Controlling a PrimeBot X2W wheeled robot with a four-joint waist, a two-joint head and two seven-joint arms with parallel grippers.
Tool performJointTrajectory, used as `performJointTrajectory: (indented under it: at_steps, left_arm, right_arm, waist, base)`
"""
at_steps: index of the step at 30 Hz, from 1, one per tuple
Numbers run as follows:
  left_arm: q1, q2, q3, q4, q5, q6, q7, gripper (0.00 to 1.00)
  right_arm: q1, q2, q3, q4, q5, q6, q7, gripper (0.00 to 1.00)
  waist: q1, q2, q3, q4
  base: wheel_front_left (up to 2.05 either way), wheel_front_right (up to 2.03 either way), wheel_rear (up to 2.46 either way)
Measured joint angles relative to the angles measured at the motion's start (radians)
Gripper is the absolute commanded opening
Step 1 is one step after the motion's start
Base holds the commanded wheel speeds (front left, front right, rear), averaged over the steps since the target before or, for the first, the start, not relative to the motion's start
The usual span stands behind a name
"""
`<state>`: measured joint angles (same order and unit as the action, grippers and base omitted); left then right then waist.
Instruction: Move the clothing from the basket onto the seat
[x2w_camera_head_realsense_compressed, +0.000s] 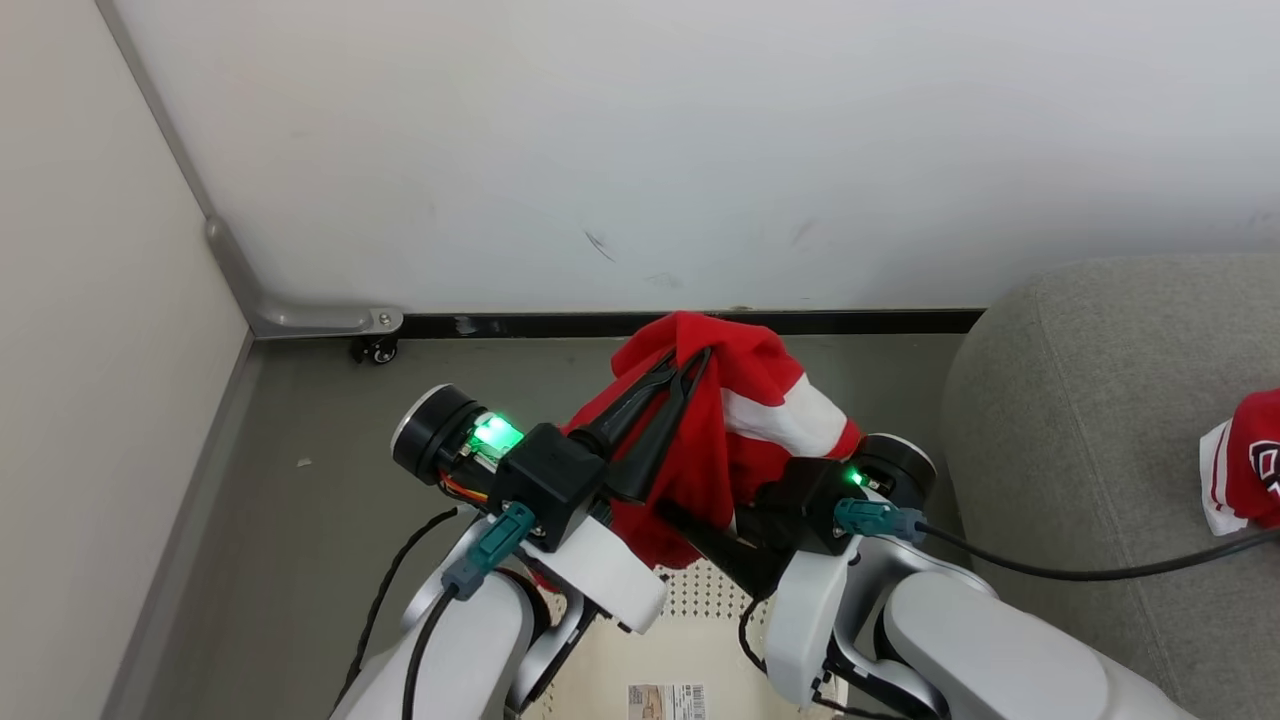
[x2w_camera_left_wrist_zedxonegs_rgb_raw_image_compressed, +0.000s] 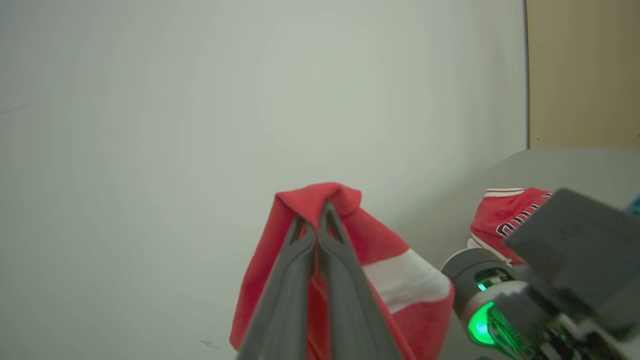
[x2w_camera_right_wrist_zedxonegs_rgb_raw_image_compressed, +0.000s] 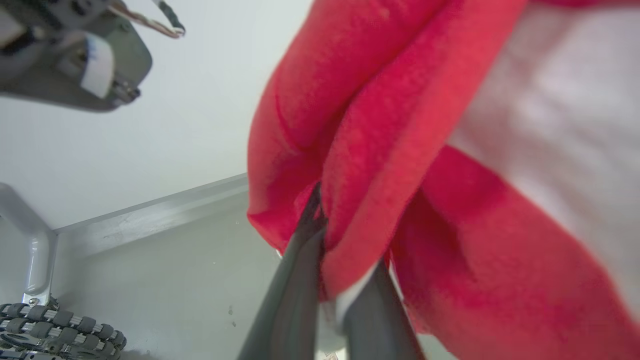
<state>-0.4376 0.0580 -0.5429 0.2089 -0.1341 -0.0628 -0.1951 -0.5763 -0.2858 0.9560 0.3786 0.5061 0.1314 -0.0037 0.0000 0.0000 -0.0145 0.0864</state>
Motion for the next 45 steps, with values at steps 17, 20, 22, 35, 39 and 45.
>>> performJointTrajectory:
  at_steps: [17,20,22,35,39,45]
  left_arm:
    - [0.007,0.03,0.094,0.138,-0.056,0.029,0.019,0.0]
    - [0.008,0.03,0.103,0.147,-0.07,0.029,0.019,0.52]
    - [0.009,0.028,0.107,0.149,-0.083,0.029,0.018,1.0]
    - [0.029,0.053,0.18,0.173,-0.119,0.054,-0.008,1.0]
    - [0.044,0.06,0.197,0.174,-0.124,0.056,-0.018,1.0]
    - [0.049,0.059,0.203,0.176,-0.137,0.063,-0.027,1.0]
  right_arm:
    - [-0.004,-0.065,-0.002,0.013,0.05,0.0,-0.123,0.0]
    - [-0.003,-0.074,-0.052,0.015,0.059,0.0,-0.153,0.0]
    - [-0.004,-0.086,-0.086,0.017,0.06,0.0,-0.17,0.0]
    - [0.008,-0.193,-0.33,0.045,0.066,0.0,-0.225,0.0]
    - [0.059,-0.205,-0.402,0.037,0.053,0.0,-0.235,0.0]
    - [0.125,-0.225,-0.493,0.006,0.016,0.0,-0.235,0.0]
  waist:
    - [0.0,0.0,0.012,-0.044]
    - [0.0,0.0,0.013,-0.057]
    - [-0.0001,0.0,0.014,-0.065]
    - [0.0,0.0,0.012,-0.114]
    - [0.0,0.0,0.009,-0.129]
    - [0.0,0.0,0.003,-0.156]
  base:
    - [0.0,0.0,0.0]
    - [0.0,0.0,0.0]
    - [0.0,0.0,0.0]
    - [0.0,0.0,0.0]
    - [0.0,0.0,0.0]
    - [0.0,0.0,0.0]
